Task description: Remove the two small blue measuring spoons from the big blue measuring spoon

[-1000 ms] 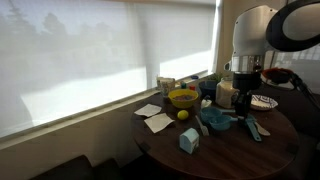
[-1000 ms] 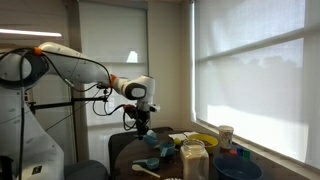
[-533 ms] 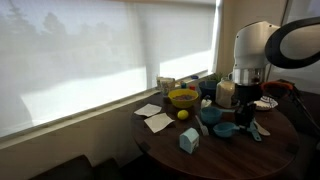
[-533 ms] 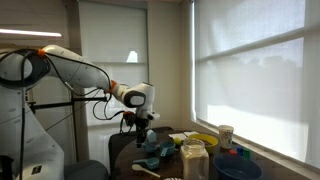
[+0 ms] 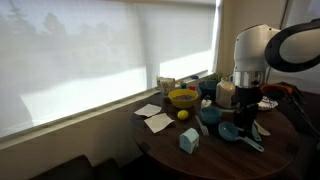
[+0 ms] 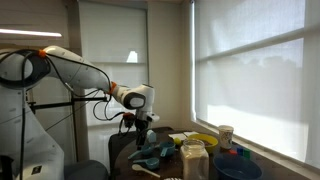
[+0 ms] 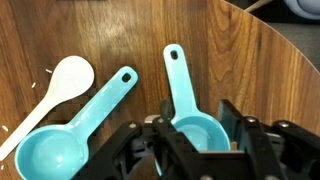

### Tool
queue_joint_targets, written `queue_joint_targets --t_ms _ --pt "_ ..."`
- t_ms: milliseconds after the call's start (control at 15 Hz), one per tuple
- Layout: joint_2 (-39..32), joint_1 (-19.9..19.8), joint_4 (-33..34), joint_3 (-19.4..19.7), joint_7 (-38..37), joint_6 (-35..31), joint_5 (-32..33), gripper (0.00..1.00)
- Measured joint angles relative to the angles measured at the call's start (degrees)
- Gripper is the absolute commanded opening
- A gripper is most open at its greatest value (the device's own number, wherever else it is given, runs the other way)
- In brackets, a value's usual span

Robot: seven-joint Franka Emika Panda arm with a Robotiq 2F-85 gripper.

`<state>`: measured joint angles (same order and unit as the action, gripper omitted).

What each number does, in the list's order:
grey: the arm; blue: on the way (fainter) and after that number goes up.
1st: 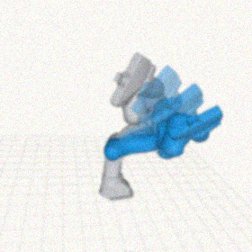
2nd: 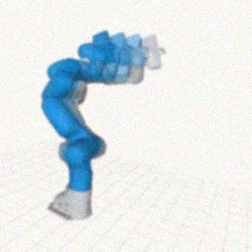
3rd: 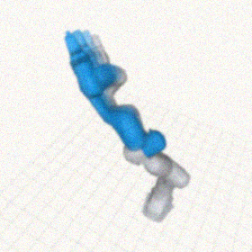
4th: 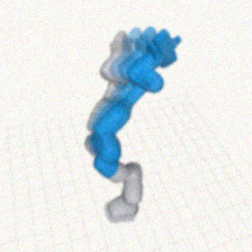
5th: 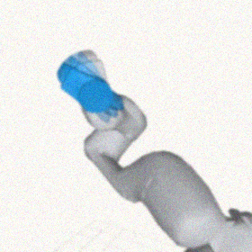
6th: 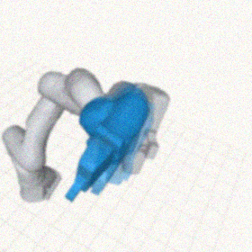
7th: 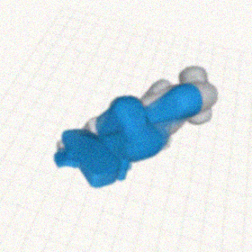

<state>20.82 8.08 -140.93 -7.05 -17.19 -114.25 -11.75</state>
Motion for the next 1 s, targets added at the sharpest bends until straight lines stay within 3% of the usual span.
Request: queue_joint_targets --t_ms 133,200,600,1000 --pt "0.03 -0.02 0.04 0.0 -0.52 0.0 0.0 0.98" --pt "0.16 -0.05 0.11 0.0 -0.82 0.0 0.01 1.0" --pt "3.9 -1.91 1.5 0.06 -1.88 1.32 0.66 1.0" --pt "9.1 -4.47 4.47 1.35 2.63 6.88 5.21 1.0"
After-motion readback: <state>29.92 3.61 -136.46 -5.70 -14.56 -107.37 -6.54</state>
